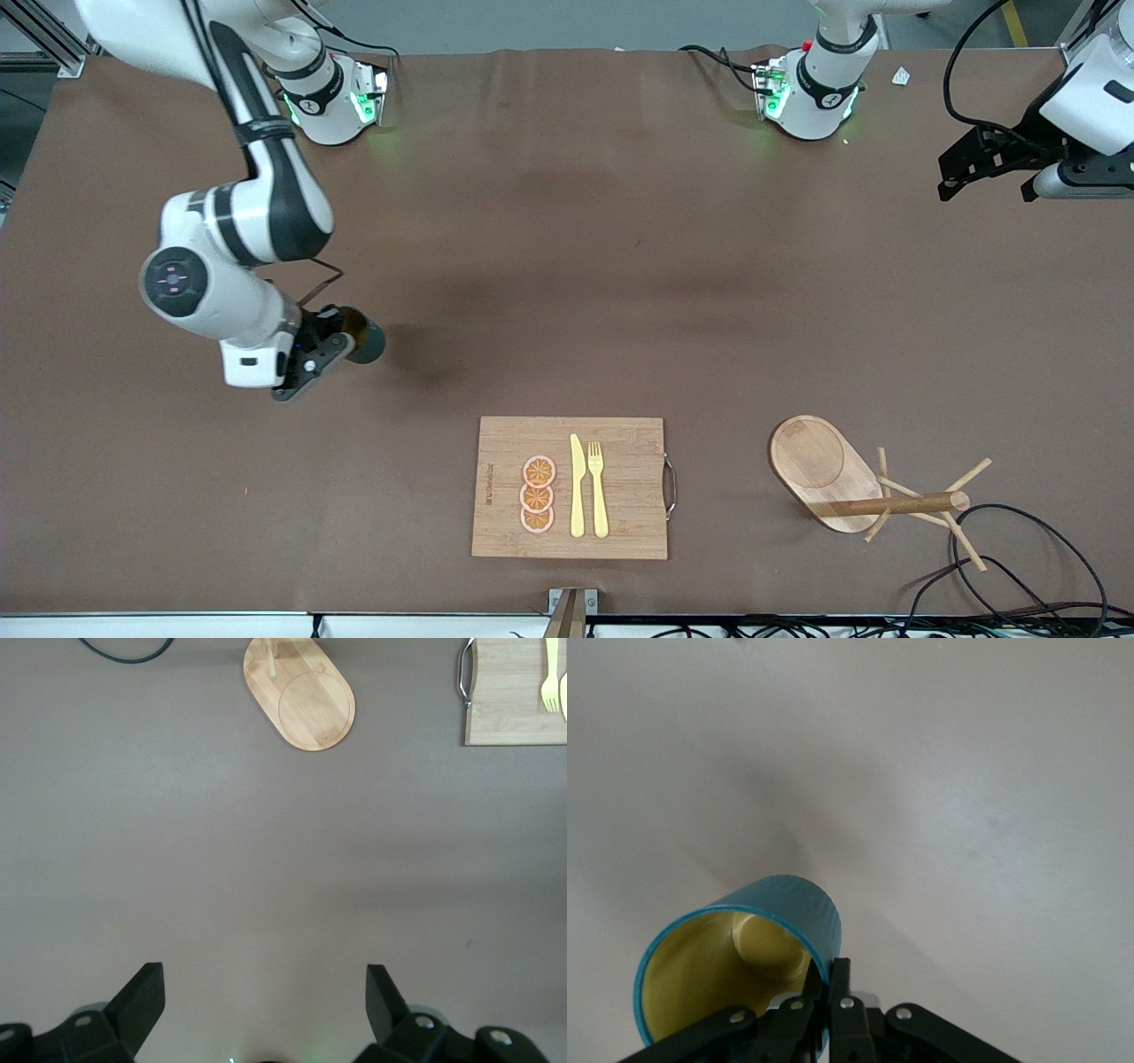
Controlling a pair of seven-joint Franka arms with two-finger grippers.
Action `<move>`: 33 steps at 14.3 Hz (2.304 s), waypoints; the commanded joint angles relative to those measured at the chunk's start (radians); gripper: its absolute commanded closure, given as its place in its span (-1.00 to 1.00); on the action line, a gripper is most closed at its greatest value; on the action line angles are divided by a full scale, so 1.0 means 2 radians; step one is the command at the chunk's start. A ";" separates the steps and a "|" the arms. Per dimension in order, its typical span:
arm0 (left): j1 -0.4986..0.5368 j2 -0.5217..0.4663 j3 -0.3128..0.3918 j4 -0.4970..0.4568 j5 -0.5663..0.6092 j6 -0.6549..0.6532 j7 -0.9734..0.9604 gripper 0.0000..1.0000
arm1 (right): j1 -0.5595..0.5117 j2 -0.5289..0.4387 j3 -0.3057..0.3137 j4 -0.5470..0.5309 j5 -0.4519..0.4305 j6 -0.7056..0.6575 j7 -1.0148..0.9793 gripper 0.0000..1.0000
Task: Transfer cup from left to right arm and place
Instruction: 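Carry the teal mug away from the cutting board with the right gripper, then lower the mug onto the table and open the right gripper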
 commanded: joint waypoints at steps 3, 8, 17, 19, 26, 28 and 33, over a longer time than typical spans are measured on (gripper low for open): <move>0.002 -0.001 -0.004 0.001 0.010 0.005 0.002 -1.00 | -0.104 -0.030 0.011 -0.046 -0.009 0.012 -0.221 0.99; 0.000 -0.001 -0.004 0.003 0.010 0.004 0.004 -1.00 | -0.175 -0.013 0.011 -0.060 -0.009 0.075 -0.396 0.99; 0.003 0.000 -0.003 0.004 0.011 0.007 0.005 -1.00 | -0.157 0.043 0.012 -0.060 -0.008 0.148 -0.413 0.99; 0.003 0.000 -0.003 0.003 0.010 0.006 0.005 -1.00 | -0.156 0.046 0.012 -0.060 -0.008 0.148 -0.413 0.99; 0.003 -0.001 -0.003 0.007 0.011 0.003 0.009 -1.00 | -0.155 0.046 0.013 -0.057 -0.008 0.134 -0.405 -1.00; 0.003 0.000 -0.003 0.013 0.011 0.002 0.008 -1.00 | -0.156 0.040 0.013 -0.052 -0.007 0.108 -0.369 -1.00; 0.000 0.003 -0.003 0.014 0.011 0.001 0.007 -1.00 | -0.153 -0.013 0.015 -0.016 -0.008 -0.023 -0.178 -1.00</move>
